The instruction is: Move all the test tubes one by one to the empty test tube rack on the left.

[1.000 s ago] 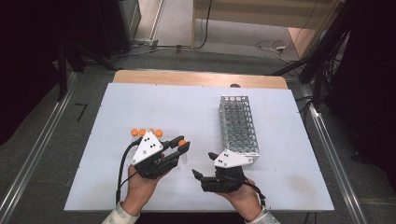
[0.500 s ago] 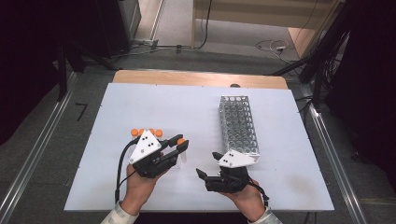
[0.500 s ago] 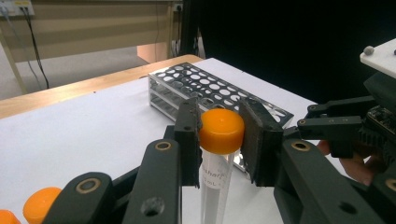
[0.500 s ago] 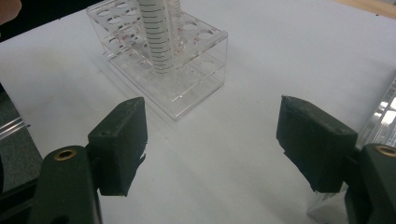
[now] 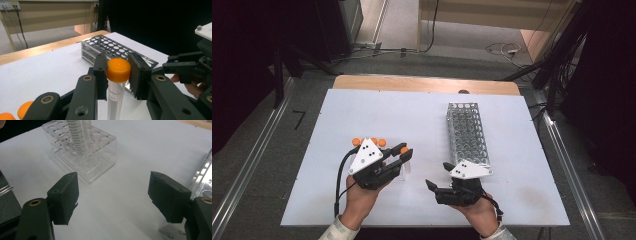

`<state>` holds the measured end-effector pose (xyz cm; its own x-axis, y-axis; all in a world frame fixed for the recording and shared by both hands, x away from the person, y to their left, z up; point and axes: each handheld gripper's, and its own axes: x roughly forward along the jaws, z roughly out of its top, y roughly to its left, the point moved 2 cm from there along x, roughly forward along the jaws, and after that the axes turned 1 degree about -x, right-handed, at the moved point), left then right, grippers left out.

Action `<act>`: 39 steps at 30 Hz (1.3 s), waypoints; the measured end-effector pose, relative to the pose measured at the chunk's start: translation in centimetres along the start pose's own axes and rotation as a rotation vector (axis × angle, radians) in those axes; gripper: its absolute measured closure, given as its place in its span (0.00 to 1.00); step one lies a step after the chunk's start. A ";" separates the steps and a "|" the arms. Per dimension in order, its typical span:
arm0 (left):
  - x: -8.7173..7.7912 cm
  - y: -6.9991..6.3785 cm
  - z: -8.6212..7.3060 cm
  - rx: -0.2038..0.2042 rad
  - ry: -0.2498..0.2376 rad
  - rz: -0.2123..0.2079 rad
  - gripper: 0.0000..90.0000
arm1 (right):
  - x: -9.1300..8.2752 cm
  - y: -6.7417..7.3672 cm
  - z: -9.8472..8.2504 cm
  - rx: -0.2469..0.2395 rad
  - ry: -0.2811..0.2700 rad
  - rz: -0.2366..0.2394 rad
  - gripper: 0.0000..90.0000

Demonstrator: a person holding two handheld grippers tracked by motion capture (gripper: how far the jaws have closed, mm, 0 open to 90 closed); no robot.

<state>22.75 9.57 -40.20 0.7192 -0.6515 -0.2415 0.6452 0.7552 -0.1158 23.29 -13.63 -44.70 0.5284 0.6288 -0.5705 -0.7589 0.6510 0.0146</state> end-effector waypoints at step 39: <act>-0.6 1.9 0.7 -0.013 -0.025 0.062 0.77 | -1.3 -1.0 -0.8 0.017 -0.007 -0.019 0.26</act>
<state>23.72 11.37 -39.64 0.7638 -0.6050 -0.2250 0.5960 0.7948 -0.1140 23.02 -15.42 -44.64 0.5452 0.6193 -0.5651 -0.7422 0.6699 0.0181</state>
